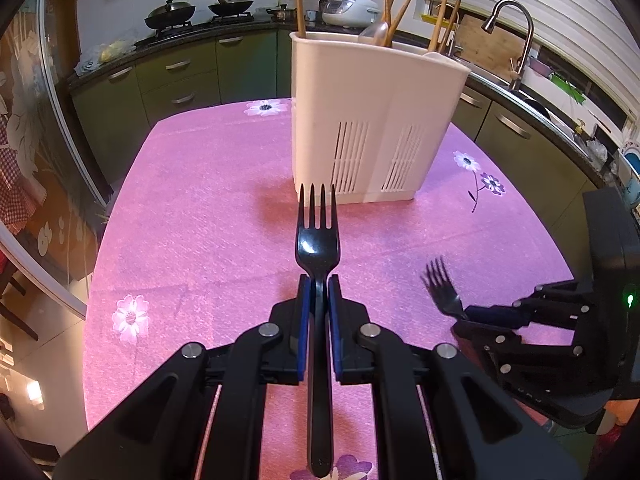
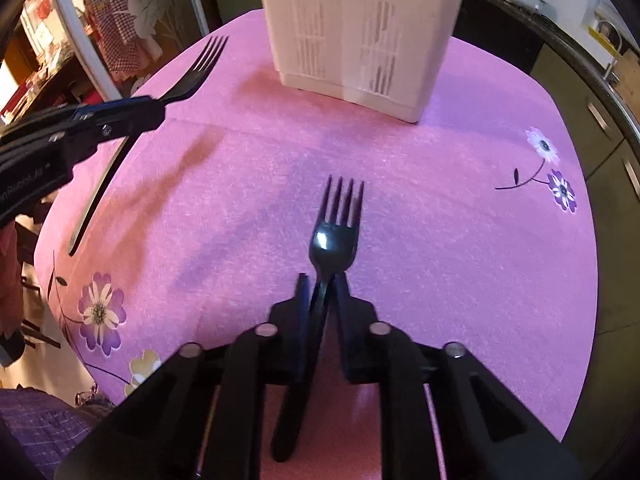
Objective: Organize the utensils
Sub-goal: 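Carry the fork over the caddy and open the left tool while the right tool carries its fork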
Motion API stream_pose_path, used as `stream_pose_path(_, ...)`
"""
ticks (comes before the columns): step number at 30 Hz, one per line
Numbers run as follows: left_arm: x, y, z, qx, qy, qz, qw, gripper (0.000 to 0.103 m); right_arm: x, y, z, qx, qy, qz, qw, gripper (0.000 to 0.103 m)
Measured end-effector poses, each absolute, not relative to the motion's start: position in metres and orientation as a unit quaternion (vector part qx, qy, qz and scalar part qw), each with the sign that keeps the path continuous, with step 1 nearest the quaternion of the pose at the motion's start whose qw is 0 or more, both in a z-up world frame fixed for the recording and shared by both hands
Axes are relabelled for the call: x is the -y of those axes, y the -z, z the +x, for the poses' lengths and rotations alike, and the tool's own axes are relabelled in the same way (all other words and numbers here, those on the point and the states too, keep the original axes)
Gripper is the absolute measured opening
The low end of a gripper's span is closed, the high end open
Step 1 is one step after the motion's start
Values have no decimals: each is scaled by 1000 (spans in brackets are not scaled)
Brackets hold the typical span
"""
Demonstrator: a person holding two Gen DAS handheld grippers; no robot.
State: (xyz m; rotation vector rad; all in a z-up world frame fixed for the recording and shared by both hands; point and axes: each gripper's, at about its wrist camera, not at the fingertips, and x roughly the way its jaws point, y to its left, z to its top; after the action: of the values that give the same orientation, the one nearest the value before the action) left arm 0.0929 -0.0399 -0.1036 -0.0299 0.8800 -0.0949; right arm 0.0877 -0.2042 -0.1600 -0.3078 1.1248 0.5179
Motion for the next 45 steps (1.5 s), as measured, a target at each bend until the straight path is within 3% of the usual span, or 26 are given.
stream_pose_path(6, 39, 100, 92, -423, 45, -14, 905, 9, 215, 157, 93, -520, -253, -114, 808, 9)
stream_pose_path(15, 30, 69, 95, -385, 41, -30, 921, 9, 251, 92, 95, -409, -269, -7, 872, 9)
stream_pose_path(21, 31, 16, 95, -320, 59, -39, 945, 9, 267, 48, 94, -342, -268, 31, 900, 9)
stream_pose_path(29, 42, -45, 124, -175, 87, -57, 979, 9, 279, 20, 95, -299, -263, 55, 916, 9)
stream_pose_path(37, 51, -35, 174, -109, 67, -68, 990, 9, 282, 20, 91, -290, -263, 57, 919, 9)
stream_pose_path(45, 62, -11, 208, -102, 36, -40, 993, 9, 286, 23, 95, -289, -259, 61, 920, 9)
